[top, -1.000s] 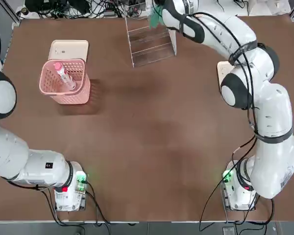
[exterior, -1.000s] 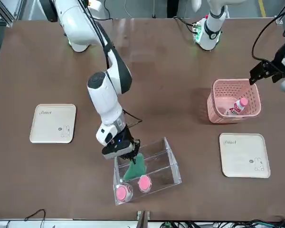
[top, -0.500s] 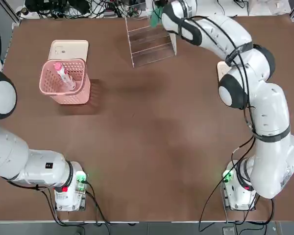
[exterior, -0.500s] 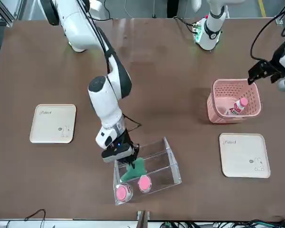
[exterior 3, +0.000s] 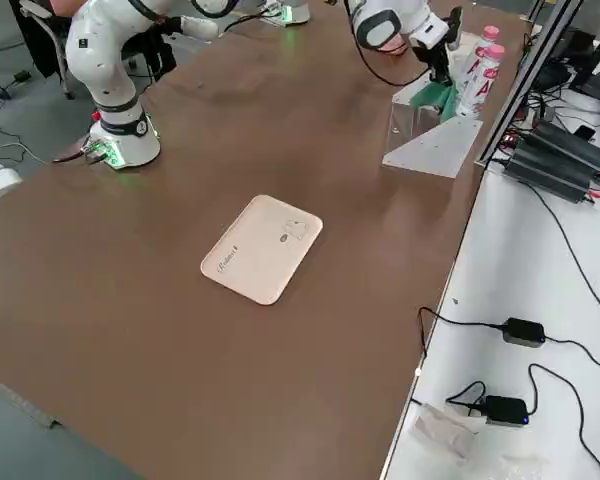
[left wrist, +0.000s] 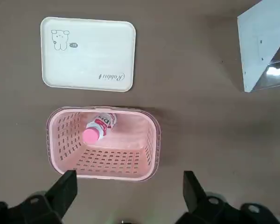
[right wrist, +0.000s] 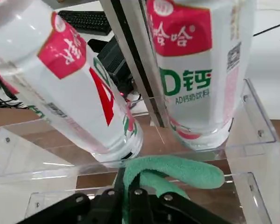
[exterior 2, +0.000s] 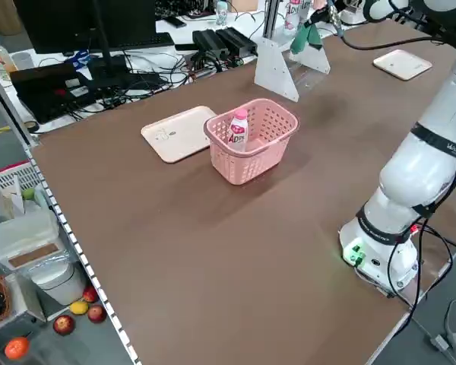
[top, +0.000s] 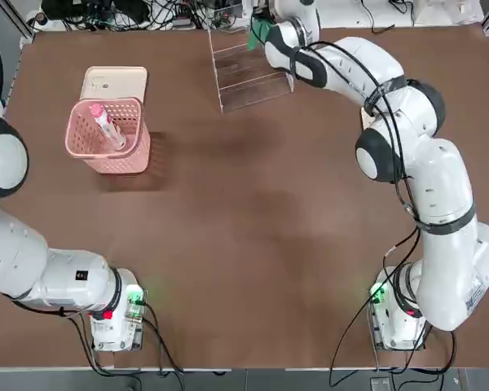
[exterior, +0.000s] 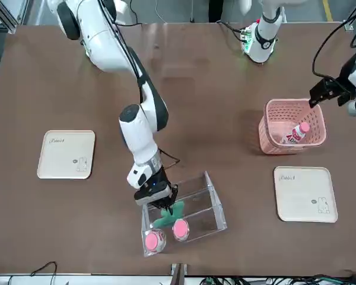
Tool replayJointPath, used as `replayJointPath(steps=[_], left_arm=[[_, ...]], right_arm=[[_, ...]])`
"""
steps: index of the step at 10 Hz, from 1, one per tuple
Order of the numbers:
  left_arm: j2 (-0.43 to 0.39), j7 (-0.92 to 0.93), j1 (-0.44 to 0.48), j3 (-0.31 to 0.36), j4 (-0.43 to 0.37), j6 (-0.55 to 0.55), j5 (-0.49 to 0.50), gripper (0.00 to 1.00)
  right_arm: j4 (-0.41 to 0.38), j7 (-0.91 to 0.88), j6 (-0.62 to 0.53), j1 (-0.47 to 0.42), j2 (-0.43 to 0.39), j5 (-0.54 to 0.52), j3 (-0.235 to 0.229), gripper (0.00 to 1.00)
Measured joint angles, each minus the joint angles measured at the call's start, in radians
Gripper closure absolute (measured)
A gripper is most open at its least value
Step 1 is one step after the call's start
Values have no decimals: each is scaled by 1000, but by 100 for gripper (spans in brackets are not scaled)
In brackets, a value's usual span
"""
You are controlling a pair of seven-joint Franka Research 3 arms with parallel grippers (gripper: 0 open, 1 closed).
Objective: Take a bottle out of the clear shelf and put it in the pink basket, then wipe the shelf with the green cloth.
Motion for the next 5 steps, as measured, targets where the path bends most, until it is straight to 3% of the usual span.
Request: replayJointPath(steps=[5], left_arm=[[3, 0, 1, 0, 0, 11, 0, 0]], right_arm=[[1, -11, 33, -1, 23, -4, -9, 95]])
